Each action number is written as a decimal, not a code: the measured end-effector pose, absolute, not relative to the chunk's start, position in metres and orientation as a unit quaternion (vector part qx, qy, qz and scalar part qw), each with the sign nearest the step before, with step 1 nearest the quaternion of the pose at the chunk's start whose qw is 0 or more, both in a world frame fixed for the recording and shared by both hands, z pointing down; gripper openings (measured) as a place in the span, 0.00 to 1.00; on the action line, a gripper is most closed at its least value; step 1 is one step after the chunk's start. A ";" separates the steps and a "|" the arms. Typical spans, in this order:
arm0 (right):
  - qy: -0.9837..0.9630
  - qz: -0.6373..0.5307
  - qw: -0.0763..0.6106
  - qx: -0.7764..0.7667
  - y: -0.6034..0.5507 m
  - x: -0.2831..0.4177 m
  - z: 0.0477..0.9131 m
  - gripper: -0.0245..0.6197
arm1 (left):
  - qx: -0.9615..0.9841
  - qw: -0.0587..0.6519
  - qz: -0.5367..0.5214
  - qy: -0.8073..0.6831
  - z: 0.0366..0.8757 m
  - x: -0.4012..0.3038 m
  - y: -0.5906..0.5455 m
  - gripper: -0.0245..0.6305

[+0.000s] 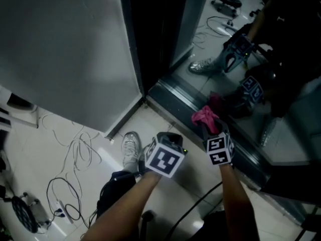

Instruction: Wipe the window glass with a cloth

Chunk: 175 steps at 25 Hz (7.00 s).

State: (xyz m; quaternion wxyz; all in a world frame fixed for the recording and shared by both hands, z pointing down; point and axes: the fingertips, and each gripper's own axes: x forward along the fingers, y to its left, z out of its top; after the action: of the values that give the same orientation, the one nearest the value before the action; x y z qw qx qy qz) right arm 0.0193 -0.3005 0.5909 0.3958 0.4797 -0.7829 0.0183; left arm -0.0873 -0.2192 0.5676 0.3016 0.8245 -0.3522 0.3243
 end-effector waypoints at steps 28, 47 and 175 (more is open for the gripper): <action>-0.804 0.022 0.381 0.455 -0.280 0.006 0.563 0.23 | 0.851 0.260 0.310 -0.336 0.552 -0.071 -0.227 0.04; -0.753 -0.080 0.140 0.638 -0.152 0.150 0.283 0.23 | 0.923 0.042 0.271 -0.269 0.395 0.071 -0.182 0.04; -0.773 0.067 0.358 0.520 -0.210 0.157 0.573 0.22 | 0.852 0.244 0.378 -0.268 0.572 0.076 -0.172 0.04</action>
State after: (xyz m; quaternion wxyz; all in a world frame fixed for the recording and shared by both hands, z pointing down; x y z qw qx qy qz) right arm 0.1567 -0.2102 0.5733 0.3577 0.5198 -0.7729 0.0666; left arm 0.0764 -0.1721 0.5718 0.2436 0.8523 -0.2675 0.3778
